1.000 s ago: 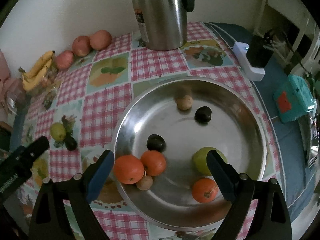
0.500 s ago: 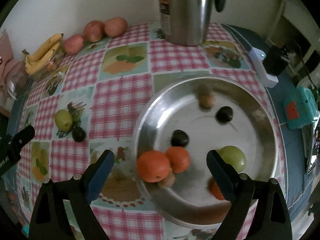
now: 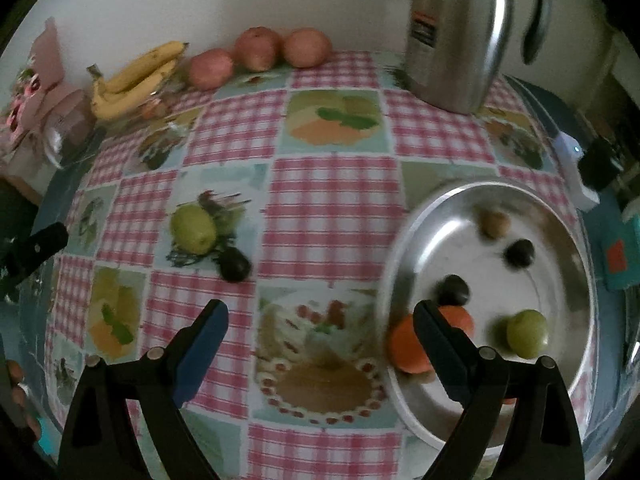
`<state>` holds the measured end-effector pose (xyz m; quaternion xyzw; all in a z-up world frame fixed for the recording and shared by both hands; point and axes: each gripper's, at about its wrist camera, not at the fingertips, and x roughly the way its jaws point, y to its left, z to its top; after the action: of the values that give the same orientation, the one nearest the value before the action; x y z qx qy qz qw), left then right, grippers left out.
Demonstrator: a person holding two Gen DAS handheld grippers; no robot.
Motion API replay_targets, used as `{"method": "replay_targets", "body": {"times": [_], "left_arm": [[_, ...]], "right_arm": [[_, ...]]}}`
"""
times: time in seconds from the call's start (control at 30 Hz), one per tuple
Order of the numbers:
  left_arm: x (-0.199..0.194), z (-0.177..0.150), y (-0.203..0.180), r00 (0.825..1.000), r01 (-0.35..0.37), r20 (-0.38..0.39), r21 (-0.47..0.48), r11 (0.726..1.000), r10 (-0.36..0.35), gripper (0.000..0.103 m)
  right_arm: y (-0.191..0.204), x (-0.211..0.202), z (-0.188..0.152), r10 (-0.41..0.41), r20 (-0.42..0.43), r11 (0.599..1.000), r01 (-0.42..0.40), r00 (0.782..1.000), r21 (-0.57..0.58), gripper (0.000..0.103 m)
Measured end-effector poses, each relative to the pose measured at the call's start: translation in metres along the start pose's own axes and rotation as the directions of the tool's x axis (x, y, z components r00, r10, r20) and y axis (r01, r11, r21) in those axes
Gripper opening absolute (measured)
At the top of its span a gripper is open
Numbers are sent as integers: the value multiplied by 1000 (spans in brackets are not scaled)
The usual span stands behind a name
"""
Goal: Organize fruits
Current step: 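Withdraw both open tools from the plate back toward the fruit row, then reach the right tool to the last dark plum and close on it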
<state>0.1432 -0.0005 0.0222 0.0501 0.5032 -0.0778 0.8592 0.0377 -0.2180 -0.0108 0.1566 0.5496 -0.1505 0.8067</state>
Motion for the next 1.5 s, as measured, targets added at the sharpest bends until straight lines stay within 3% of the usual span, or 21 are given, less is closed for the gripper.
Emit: {"method": "replay_targets", "body": {"times": [0.13,0.6,1.23,1.37,1.5], "left_arm": [[9,-2,-2,1000,17,-21,-1,1000,-17,103],[50,-16,-29,988,43,-149,35,998,-38,103],[63,-11,-42,984,81,-163,9,997,-78,103],[64,-10,-43,983,86,-163,5,996,-84,103],[64,-9,-46,983,96,-158,3,995,-95,103]], "right_arm": [[12,8,1,37,-10,999,-37,999,-10,94],[25,39,2,41,-55,998,-43,998,-40,94],[35,64,11,55,-68,996,-60,996,-73,93],[37,64,12,72,-57,994,-76,996,-74,76],[44,65,14,91,-42,990,-95,995,-106,69]]}}
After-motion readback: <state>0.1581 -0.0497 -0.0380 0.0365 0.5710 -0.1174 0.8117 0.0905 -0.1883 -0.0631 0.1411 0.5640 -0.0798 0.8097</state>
